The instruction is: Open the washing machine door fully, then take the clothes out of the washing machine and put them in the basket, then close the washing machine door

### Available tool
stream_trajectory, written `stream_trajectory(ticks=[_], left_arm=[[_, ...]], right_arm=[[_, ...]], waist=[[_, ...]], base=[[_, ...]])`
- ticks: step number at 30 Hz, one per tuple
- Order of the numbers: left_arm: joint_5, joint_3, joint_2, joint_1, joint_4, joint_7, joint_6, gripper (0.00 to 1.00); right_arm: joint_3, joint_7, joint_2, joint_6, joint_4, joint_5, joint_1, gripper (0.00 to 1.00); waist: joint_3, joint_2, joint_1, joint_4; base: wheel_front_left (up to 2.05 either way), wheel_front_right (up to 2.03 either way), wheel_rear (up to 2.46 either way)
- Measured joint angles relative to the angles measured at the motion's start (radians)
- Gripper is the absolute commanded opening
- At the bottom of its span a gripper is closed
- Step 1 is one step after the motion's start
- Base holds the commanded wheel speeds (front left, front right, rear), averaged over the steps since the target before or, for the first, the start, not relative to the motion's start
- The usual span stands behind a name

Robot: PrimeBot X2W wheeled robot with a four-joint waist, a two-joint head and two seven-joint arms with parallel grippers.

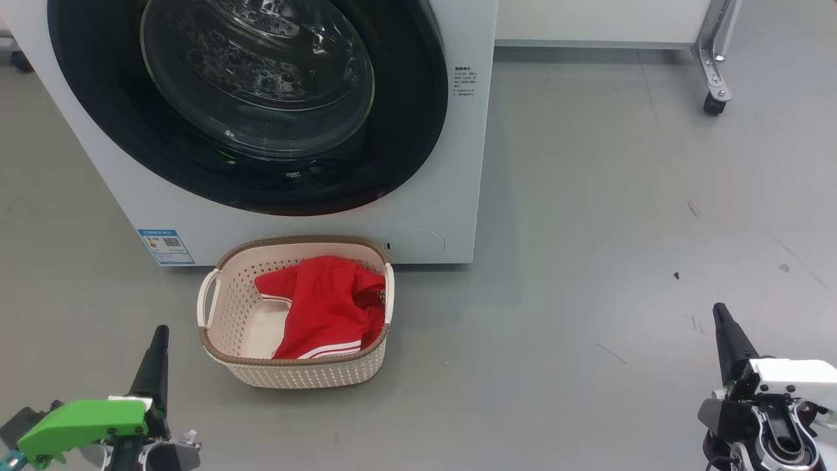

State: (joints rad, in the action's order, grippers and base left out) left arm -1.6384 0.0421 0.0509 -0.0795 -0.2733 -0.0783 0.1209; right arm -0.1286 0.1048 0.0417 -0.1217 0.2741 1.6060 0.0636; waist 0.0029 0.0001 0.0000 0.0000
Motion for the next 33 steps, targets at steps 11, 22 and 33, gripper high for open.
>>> stream_trajectory(ticks=[11,22,33], left_arm=[[0.0,0.001,0.0,0.0,0.0,0.0,0.0,0.0],[0.0,0.002,0.0,0.0,0.0,0.0,0.0,0.0],[0.0,0.004,0.0,0.0,0.0,0.0,0.0,0.0]], right_arm=[[0.0,0.0,0.0,0.0,0.0,0.0,0.0,0.0],[0.0,0.0,0.0,0.0,0.0,0.0,0.0,0.0],[0.0,0.0,0.0,0.0,0.0,0.0,0.0,0.0]], waist=[[0.0,0.0,0.0,0.0],[0.0,0.0,0.0,0.0],[0.0,0.0,0.0,0.0]], base=[[0.0,0.0,0.0],[0.0,0.0,0.0],[0.0,0.0,0.0]])
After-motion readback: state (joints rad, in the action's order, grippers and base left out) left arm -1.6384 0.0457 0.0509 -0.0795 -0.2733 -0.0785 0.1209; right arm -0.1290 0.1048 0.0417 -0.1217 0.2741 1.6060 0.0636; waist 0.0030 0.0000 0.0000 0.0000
